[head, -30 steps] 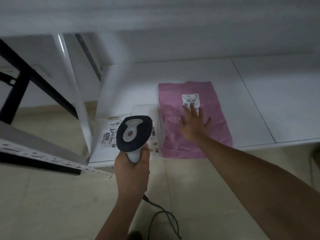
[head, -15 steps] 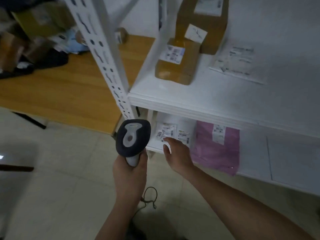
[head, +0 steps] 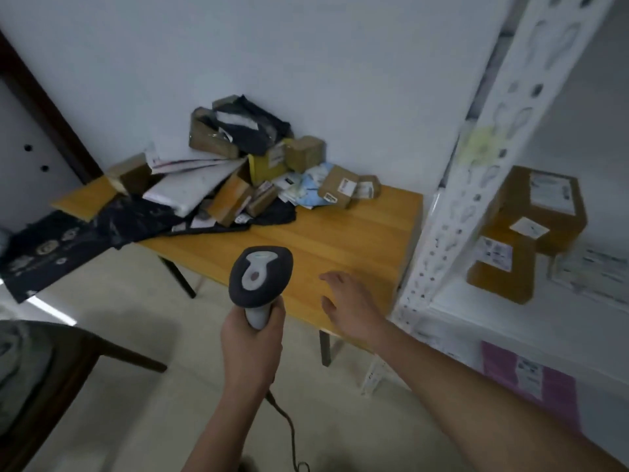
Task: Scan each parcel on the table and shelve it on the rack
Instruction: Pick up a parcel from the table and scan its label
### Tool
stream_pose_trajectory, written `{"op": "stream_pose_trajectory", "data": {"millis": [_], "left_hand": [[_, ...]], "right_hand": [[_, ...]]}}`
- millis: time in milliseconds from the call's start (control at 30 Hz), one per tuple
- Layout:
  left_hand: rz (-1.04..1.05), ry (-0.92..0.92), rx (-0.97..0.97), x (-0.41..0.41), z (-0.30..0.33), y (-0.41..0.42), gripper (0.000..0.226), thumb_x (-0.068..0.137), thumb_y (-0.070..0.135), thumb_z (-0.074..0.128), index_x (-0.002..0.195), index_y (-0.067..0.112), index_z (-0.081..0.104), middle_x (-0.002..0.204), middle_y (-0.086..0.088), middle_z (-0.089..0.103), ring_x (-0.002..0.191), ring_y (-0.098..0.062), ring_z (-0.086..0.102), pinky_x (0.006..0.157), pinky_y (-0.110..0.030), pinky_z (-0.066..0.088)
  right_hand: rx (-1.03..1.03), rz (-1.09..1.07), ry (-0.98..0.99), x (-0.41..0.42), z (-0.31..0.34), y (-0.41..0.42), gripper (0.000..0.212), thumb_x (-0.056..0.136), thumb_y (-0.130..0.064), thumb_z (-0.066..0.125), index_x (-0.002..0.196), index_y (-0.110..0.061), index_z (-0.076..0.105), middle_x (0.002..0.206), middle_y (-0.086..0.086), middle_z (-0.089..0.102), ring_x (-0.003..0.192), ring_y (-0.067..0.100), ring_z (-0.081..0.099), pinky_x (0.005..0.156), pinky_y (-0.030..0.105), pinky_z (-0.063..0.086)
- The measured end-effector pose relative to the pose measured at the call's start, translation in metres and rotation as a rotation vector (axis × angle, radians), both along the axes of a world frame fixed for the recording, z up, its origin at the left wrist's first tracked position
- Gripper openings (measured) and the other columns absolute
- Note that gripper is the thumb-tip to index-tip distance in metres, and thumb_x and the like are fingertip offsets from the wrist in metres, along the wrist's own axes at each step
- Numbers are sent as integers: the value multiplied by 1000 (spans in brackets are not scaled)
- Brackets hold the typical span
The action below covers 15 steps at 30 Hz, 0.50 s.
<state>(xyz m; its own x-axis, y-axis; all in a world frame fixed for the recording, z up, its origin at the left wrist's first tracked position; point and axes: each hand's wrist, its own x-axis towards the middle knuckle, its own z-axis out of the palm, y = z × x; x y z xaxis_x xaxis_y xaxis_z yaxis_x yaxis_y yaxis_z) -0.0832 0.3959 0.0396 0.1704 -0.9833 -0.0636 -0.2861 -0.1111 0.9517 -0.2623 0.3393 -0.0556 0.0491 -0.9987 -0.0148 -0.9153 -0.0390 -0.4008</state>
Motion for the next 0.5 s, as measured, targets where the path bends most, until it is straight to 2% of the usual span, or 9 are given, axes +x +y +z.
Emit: {"op": "stream_pose_trajectory", "data": {"millis": [100,233,367,500], "left_hand": [[-88,-21,-17,51,18,-59,39,94,20,61,72,-11,51,58,-26,53,41,-13,42,36,-15,31],[-107,-54,-15,114,37,-127,39,93,20,63,71,-9,49,60,-27,54,48,-21,46,45,-28,35],[-97,-44,-15,149,52,-183,35,93,21,63,72,-4,52,55,-15,54,44,-14,46,37,-16,33],[-102,0,-12,160,61,-226,35,93,21,63,74,-8,53,57,-16,54,46,-15,45,37,-15,33]], "right_hand": [[23,-90,97,22,24,-55,44,101,-32,44,143,-23,38,144,-4,40,134,20,35,110,42,31],[61,-191,157,57,48,-116,42,101,-34,43,142,-24,40,143,-3,41,133,19,35,109,39,31],[117,-289,103,79,58,-160,43,100,-32,46,140,-20,43,145,2,40,134,23,35,108,45,35],[173,-379,112,81,60,-197,41,98,-33,48,137,-20,47,141,4,45,130,26,40,102,42,40]]}}
